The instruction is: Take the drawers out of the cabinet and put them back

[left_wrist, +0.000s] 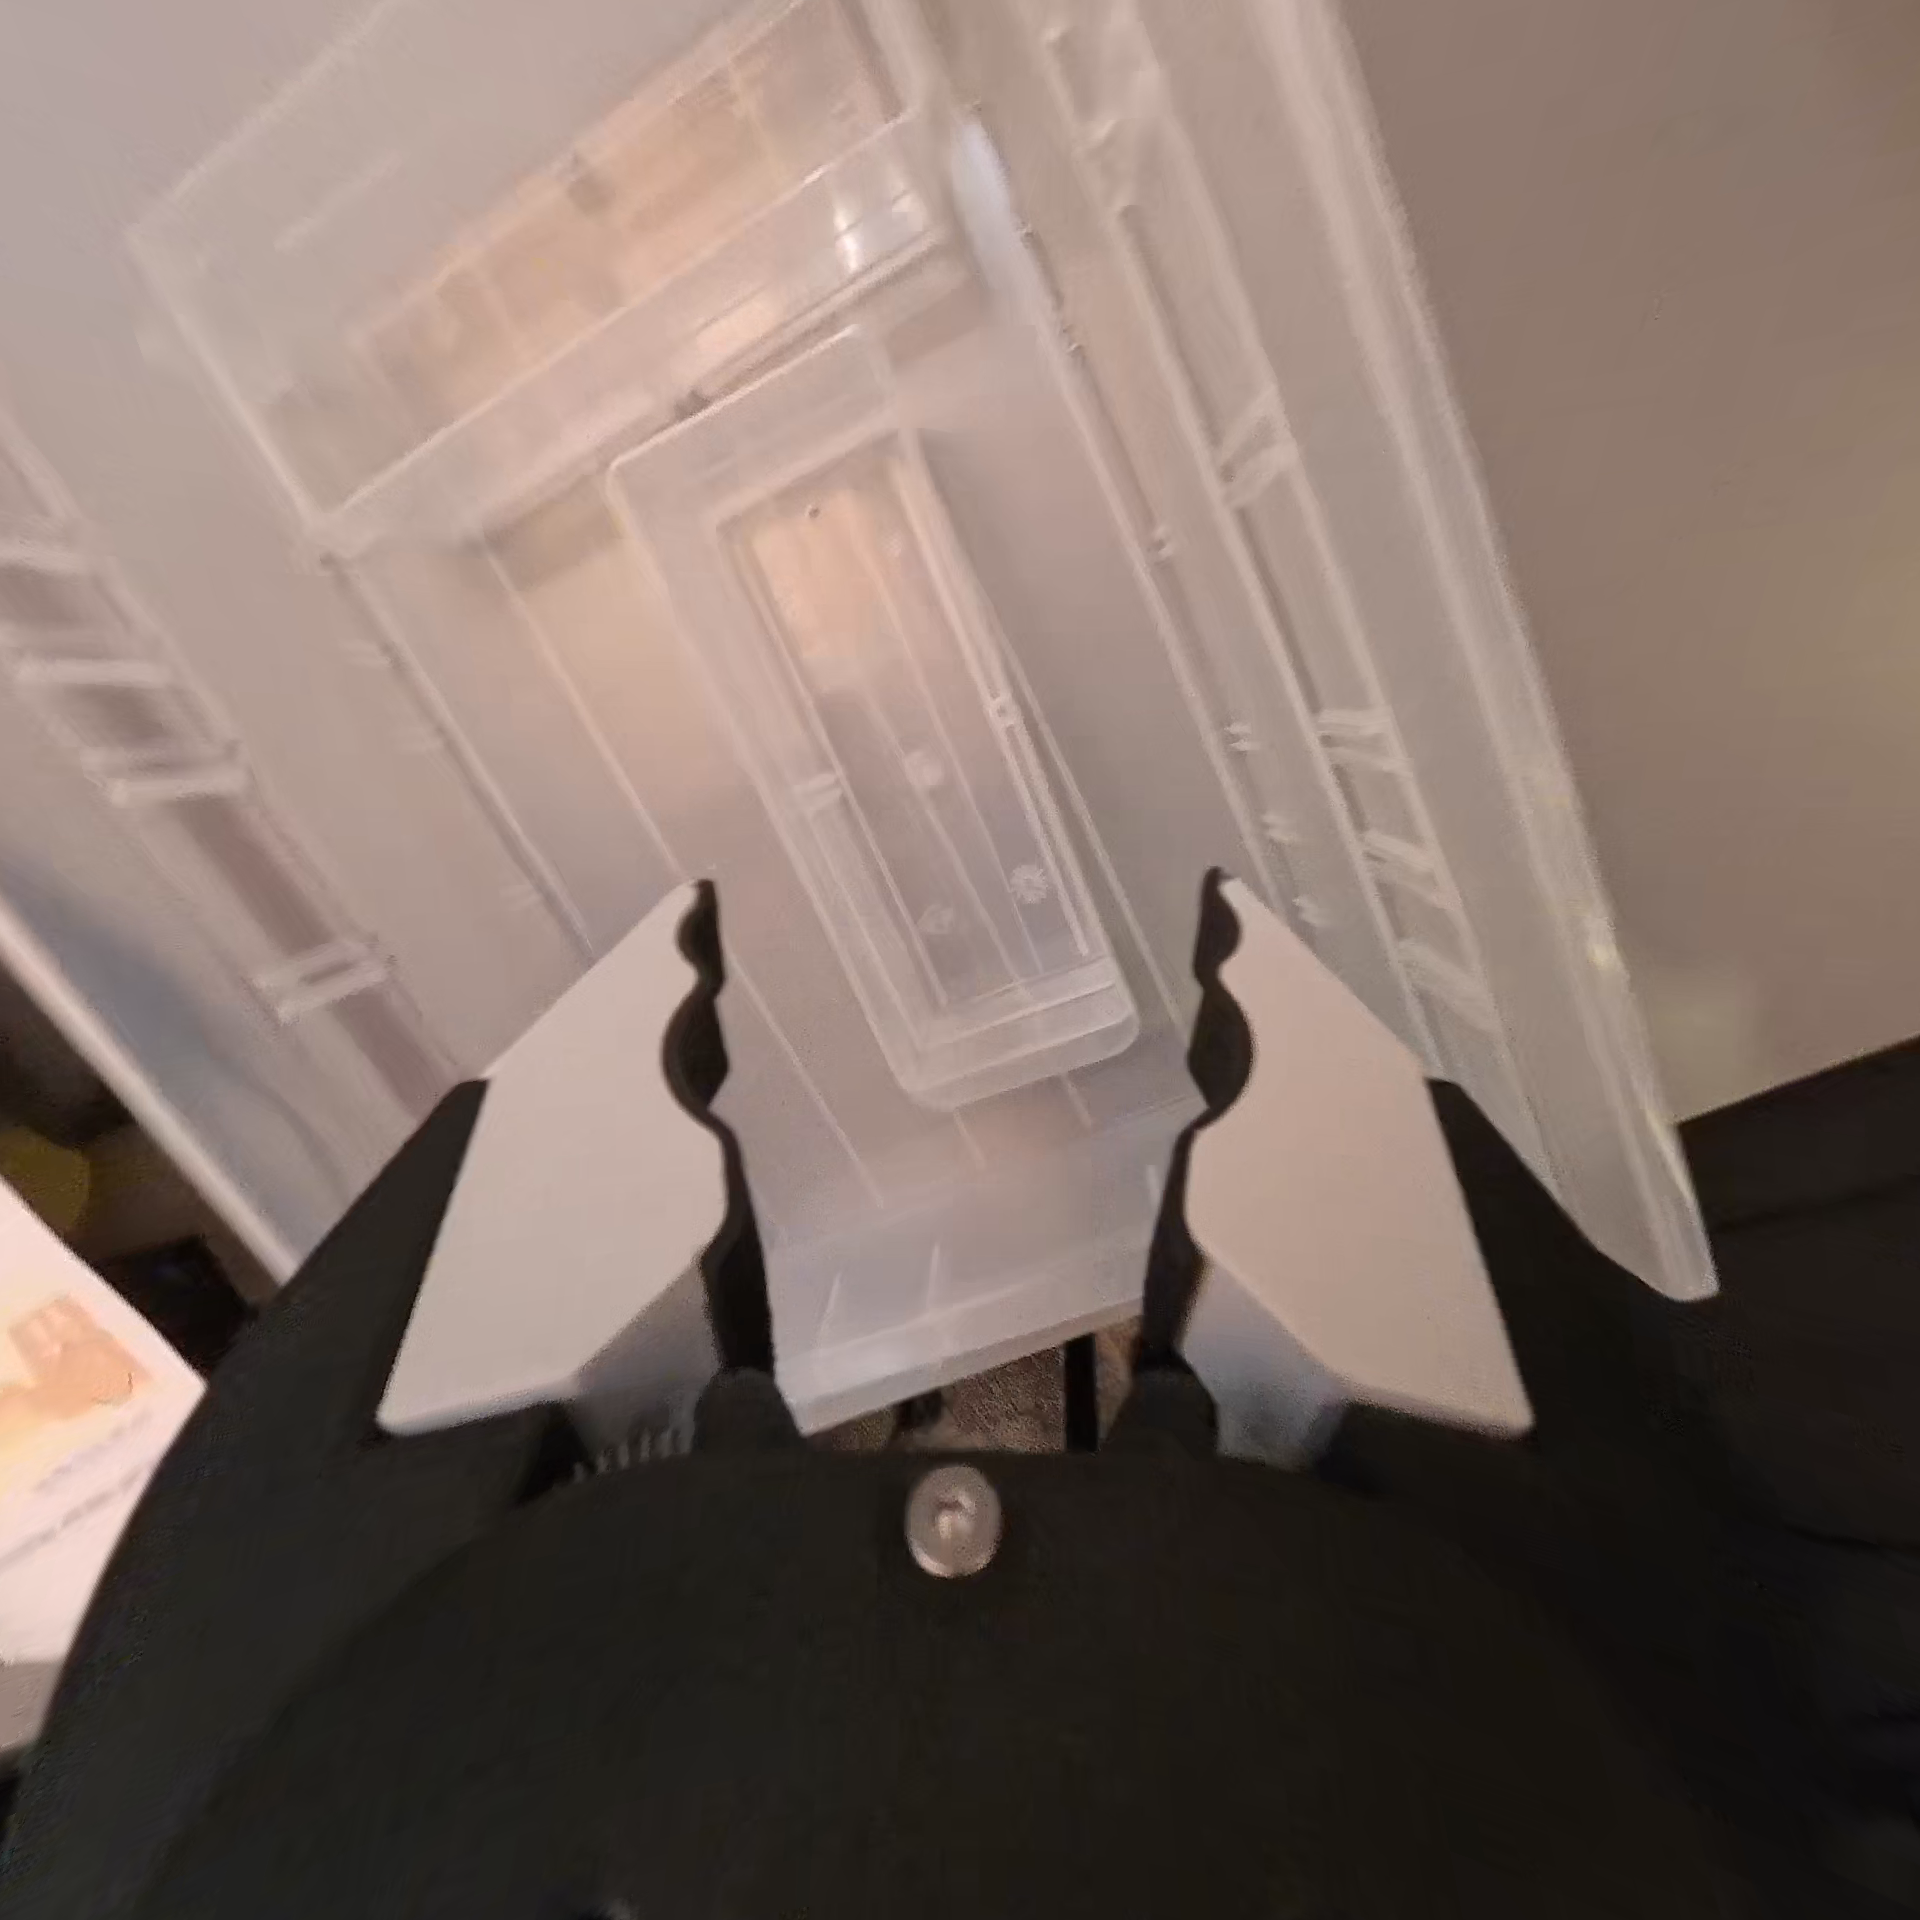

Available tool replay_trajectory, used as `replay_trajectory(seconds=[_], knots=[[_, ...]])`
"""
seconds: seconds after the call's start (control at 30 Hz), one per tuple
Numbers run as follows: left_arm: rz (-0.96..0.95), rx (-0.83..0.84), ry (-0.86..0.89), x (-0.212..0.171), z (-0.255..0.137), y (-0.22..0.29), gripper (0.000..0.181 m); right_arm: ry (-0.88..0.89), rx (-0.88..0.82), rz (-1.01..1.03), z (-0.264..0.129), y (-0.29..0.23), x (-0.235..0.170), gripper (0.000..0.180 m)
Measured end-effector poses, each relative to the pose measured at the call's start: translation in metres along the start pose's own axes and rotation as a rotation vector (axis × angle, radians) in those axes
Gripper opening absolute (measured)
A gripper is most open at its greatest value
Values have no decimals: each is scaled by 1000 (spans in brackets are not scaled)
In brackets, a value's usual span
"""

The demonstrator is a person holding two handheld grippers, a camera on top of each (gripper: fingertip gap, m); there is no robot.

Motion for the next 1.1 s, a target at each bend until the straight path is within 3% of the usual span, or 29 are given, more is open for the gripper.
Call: replay_trajectory(seconds=[0.1, 0.2, 0.3, 0.4, 0.5, 0.63, 0.8, 0.97, 1.1], knots=[[-59, 15, -67, -14, 11, -5, 103, 2, -1, 1, 0, 0, 0, 36], [-95, -58, -153, -25, 28, 9, 102, 8, -2, 0, 0, 0, 0, 36], [-106, -46, -174, -28, 41, 12, 68, 8, -2, 0, -1, 0, 0, 37], [-139, -24, -126, -25, 40, 4, 65, 6, -1, 0, 0, 0, 0, 37], [-172, 28, -62, -21, 19, -11, 63, 7, 0, -1, 0, 0, 0, 37], [-163, 66, 46, -7, -37, -16, 63, 13, -1, -2, -1, 0, 0, 36], [31, -21, 135, 34, -107, 35, 63, 6, -1, -1, 0, 0, 0, 36], [283, -146, 122, 76, -114, 115, 62, 12, -3, 0, -1, 0, 0, 36], [337, -149, 117, 109, -103, 142, 63, 4, -1, 0, 0, 0, -1, 36]])
Point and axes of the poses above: each gripper's, where its closed fingertips meet, z out along the fingers, x out of its top, y = z × x across the jaws, the point moved 5 cm from there along -z, back along the fingers, and after that the axes turned 14 degrees about x, right-handed, at the moved point
